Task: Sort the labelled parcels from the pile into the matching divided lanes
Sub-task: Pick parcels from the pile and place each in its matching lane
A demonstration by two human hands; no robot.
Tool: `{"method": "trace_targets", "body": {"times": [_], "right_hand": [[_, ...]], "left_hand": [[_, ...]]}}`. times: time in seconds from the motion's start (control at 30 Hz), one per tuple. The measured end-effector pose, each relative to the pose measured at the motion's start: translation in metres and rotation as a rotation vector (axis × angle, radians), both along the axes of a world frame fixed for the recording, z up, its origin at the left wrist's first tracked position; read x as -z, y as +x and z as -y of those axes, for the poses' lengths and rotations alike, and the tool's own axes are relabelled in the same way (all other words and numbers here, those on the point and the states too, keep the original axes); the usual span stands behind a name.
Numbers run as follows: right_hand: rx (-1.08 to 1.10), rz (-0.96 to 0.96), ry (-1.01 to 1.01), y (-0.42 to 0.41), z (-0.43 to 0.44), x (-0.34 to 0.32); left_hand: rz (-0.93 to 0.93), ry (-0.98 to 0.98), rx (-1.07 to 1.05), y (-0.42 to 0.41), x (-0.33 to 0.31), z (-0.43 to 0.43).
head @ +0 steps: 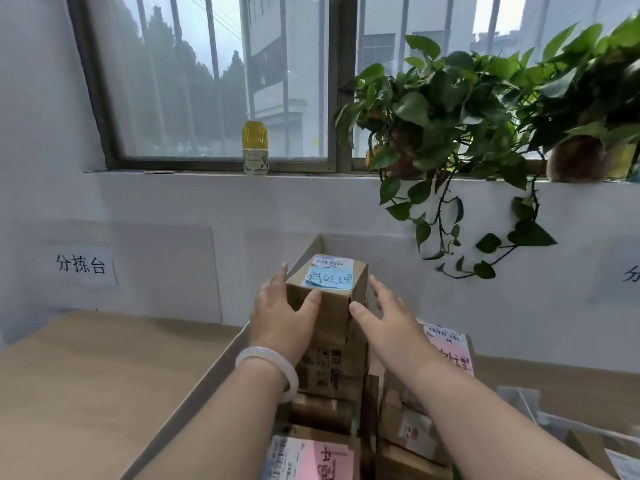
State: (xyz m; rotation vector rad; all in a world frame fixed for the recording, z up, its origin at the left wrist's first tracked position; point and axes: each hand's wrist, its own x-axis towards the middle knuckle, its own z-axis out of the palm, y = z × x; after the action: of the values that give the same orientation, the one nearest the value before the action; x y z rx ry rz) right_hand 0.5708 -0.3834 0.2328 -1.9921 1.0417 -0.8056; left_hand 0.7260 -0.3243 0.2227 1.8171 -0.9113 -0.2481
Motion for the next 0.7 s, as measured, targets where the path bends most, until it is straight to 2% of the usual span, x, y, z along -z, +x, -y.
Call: {"method": "trace_targets", "body": {"times": [0.17,0.3,0.4,0.53,0.7], "right_hand": [[-0.02,0.1,0.127,0.022,0.007,0.02],[-0.037,0.393,0.233,0.002,-0.019,0.026],[0.061,0.573,0.219,-0.022,-0.041,0.029],[0.204,0.678,0.223,-0.068,-0.077,0.033],[0.314,0.682,0.285,-0.143,-0.144,0.042]], "left_hand": [[-0.178,-0.115,0.086,-0.01,0.012,0.01],[-0.207,-0.303,0.064,-0.032,0.019,-0.007],[-0.23,-0.383,0.07,-0.066,0.02,-0.026],[-0.277,-0.333,0.141,-0.119,0.016,-0.061],[-0.329,-0.213,0.338,-0.176,0.025,-0.115]]}}
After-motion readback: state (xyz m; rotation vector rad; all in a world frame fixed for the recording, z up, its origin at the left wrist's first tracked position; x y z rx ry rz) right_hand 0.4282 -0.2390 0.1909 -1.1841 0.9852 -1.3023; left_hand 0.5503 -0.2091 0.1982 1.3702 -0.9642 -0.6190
